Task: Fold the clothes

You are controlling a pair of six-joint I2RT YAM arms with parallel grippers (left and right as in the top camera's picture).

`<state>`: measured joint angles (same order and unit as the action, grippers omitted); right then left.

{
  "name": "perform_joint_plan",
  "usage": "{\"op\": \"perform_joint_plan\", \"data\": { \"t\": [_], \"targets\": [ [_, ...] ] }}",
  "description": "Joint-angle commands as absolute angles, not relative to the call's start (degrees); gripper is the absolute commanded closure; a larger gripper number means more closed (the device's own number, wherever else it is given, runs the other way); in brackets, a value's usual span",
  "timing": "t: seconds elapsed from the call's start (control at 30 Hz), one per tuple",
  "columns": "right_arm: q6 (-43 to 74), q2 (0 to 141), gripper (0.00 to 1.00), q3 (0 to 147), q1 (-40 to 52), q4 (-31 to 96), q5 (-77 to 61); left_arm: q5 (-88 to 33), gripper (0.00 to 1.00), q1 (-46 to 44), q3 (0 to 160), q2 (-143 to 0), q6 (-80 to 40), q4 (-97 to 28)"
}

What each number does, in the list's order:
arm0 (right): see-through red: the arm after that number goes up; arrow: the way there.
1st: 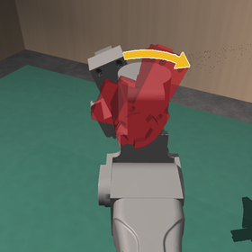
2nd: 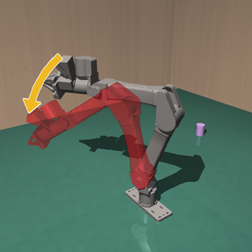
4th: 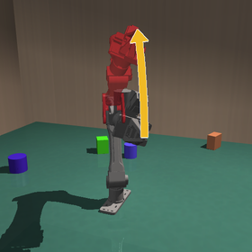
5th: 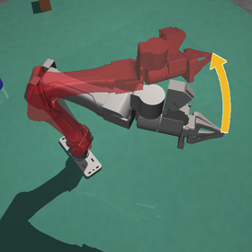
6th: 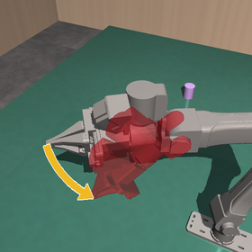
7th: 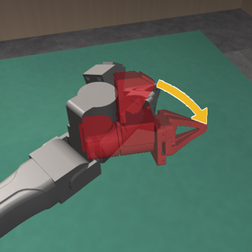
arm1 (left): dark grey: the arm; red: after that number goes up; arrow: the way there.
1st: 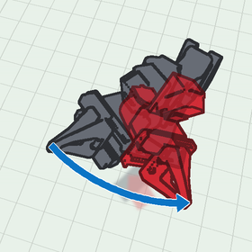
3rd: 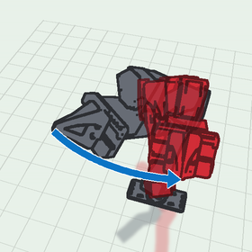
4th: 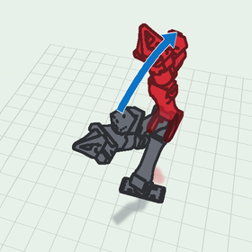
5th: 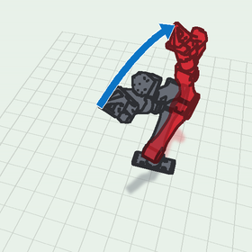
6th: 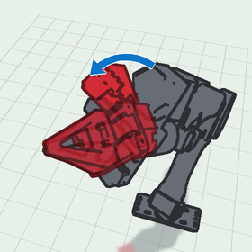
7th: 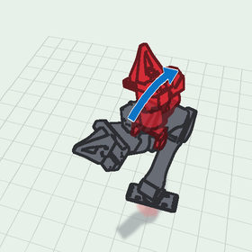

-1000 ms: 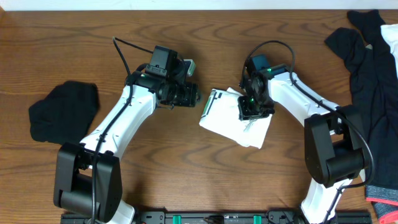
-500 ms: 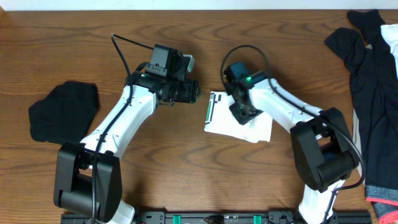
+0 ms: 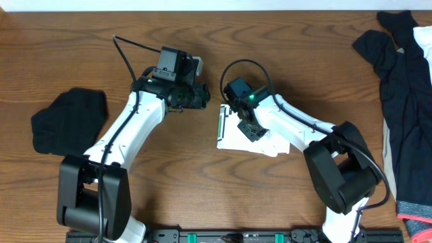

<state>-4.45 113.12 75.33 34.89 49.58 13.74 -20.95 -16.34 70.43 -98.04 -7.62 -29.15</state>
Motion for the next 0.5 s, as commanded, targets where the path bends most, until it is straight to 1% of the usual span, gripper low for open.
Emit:
{"op": "perform_joint_plan", "data": {
  "t": [0.0, 0.1, 0.2, 0.23, 0.3, 0.4, 0.47],
  "targets": [
    [-2.79, 107.98, 0.66, 74.17, 34.65, 49.63, 9.69, -20.27, 0.49, -16.03, 70.72, -98.50, -7.07, -29.45],
    [-0.91, 101.65, 0.63, 74.17, 33.71, 50.17, 9.87, -20.29, 0.49, -16.03, 70.72, -98.50, -7.07, -29.23],
    [5.08, 95.20, 0.61, 74.17, 31.55, 50.59, 10.02, -20.91, 0.49, -16.14, 70.72, -98.50, -6.24, -28.03],
    [7.11, 93.82, 0.59, 74.17, 30.76, 50.74, 9.41, -22.22, 0.49, -16.21, 70.72, -98.50, -4.64, -27.29],
    [9.41, 91.92, 0.60, 74.17, 29.10, 51.27, 5.87, -25.32, 0.49, -16.51, 70.72, -98.50, -1.98, -25.10],
    [9.67, 91.72, 0.62, 74.04, 27.59, 52.80, -0.30, -26.81, 0.49, -17.19, 70.72, -98.61, -1.04, -21.23],
    [10.85, 92.33, 0.65, 73.56, 27.38, 53.17, -0.47, -26.83, 0.49, -17.69, 70.72, -99.15, -1.02, -18.74]
  ]
}}
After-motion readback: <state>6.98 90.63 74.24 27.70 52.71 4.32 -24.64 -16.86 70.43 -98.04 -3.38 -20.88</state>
